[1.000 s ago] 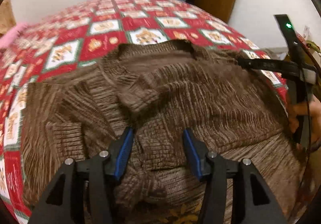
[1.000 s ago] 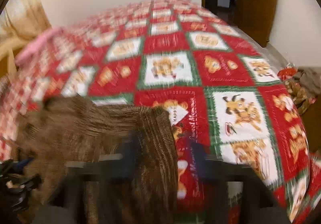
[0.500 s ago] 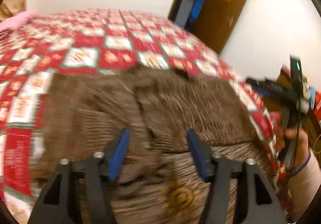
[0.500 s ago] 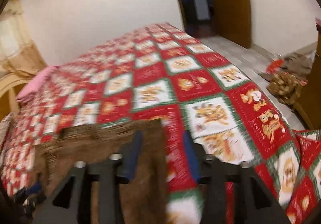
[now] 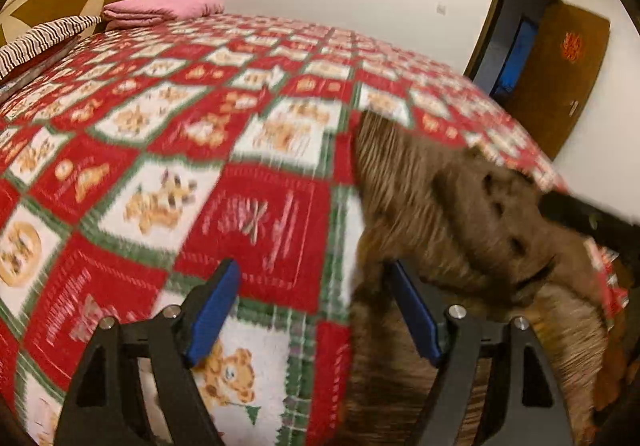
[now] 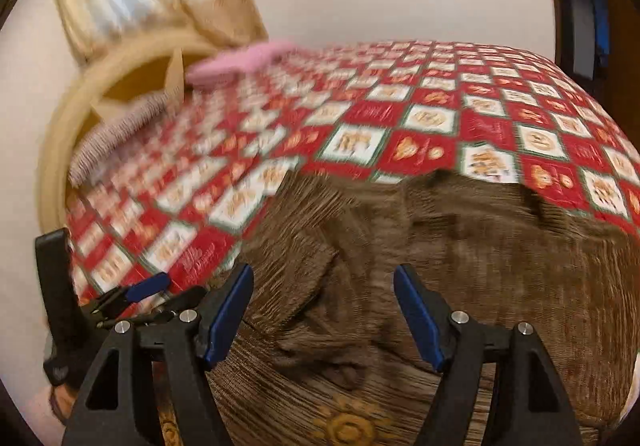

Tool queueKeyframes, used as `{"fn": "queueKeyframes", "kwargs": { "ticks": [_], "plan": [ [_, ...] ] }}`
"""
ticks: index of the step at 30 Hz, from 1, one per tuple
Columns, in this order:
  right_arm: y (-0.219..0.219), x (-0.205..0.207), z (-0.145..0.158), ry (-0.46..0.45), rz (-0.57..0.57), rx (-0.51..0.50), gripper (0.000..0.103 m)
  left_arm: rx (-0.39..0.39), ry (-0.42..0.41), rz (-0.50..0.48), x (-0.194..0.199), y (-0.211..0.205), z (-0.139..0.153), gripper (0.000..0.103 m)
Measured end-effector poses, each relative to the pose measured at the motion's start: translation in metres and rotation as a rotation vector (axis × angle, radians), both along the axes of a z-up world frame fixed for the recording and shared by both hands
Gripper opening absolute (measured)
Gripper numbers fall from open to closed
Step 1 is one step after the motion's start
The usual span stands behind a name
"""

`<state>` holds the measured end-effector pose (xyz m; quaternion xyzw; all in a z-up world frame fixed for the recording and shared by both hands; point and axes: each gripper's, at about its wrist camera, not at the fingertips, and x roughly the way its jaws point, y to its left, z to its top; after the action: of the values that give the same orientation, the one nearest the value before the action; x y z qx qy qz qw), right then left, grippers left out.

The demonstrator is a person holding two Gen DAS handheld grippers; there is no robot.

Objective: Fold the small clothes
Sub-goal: 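Grasp the sweater edge with the right gripper and fold it over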

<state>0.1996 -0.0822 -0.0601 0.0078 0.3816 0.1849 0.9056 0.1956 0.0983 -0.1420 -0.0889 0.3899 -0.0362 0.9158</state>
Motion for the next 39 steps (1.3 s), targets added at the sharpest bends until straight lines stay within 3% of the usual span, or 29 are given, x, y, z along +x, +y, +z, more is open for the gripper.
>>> {"fn": "queueKeyframes", "kwargs": {
  "ticks": [2,4,5,6,8,9,15,21,23,25,28,30,34,38,39],
  "plan": [
    [0.015,0.011,-0.012,0.022,-0.040,-0.077,0.073,0.050,-0.018,-0.018,-0.003,-0.013,0.001,0.088],
    [0.020,0.026,-0.029,0.072,-0.021,-0.055,0.070,0.064,-0.005,-0.051,-0.001,-0.018,-0.001,0.098],
    [0.020,0.030,-0.036,0.097,-0.001,-0.036,0.049,0.074,0.001,-0.054,0.000,-0.019,-0.002,0.099],
    [0.021,0.035,-0.045,0.136,0.012,-0.033,0.019,0.074,-0.002,-0.056,0.000,-0.019,-0.003,0.099],
    [0.016,0.040,-0.051,0.158,0.001,-0.008,0.014,0.068,-0.005,-0.058,0.000,-0.016,-0.003,0.100],
    [0.013,0.039,-0.045,0.139,-0.001,0.000,0.005,0.063,-0.007,-0.060,0.000,-0.015,-0.003,0.100],
    [-0.023,0.028,0.010,-0.043,-0.020,-0.034,0.005,0.076,-0.003,-0.065,0.002,-0.017,-0.004,0.103],
    [-0.082,0.048,-0.001,-0.079,-0.157,-0.121,0.005,0.073,-0.004,-0.066,0.001,-0.017,-0.004,0.103],
    [-0.100,0.050,-0.014,-0.040,-0.248,-0.179,0.006,0.071,-0.004,-0.065,0.001,-0.017,-0.004,0.103],
    [-0.113,0.044,-0.018,-0.009,-0.306,-0.165,0.006,0.075,-0.003,-0.065,0.001,-0.018,-0.004,0.103],
    [-0.119,0.021,-0.012,-0.031,-0.366,-0.157,0.006,0.078,-0.004,-0.063,0.001,-0.017,-0.004,0.103],
    [-0.110,0.006,-0.005,-0.061,-0.297,-0.079,0.006,0.079,-0.004,-0.063,0.001,-0.018,-0.005,0.103],
    [-0.080,0.015,-0.007,-0.018,-0.177,-0.005,0.006,0.081,-0.004,-0.064,0.001,-0.018,-0.005,0.103],
    [-0.067,0.030,-0.049,0.151,-0.199,-0.078,0.006,0.070,-0.005,-0.067,0.001,-0.016,-0.004,0.103],
    [-0.068,0.026,-0.051,0.145,-0.198,-0.076,0.006,0.068,-0.005,-0.067,0.001,-0.016,-0.004,0.103]
  ]
}}
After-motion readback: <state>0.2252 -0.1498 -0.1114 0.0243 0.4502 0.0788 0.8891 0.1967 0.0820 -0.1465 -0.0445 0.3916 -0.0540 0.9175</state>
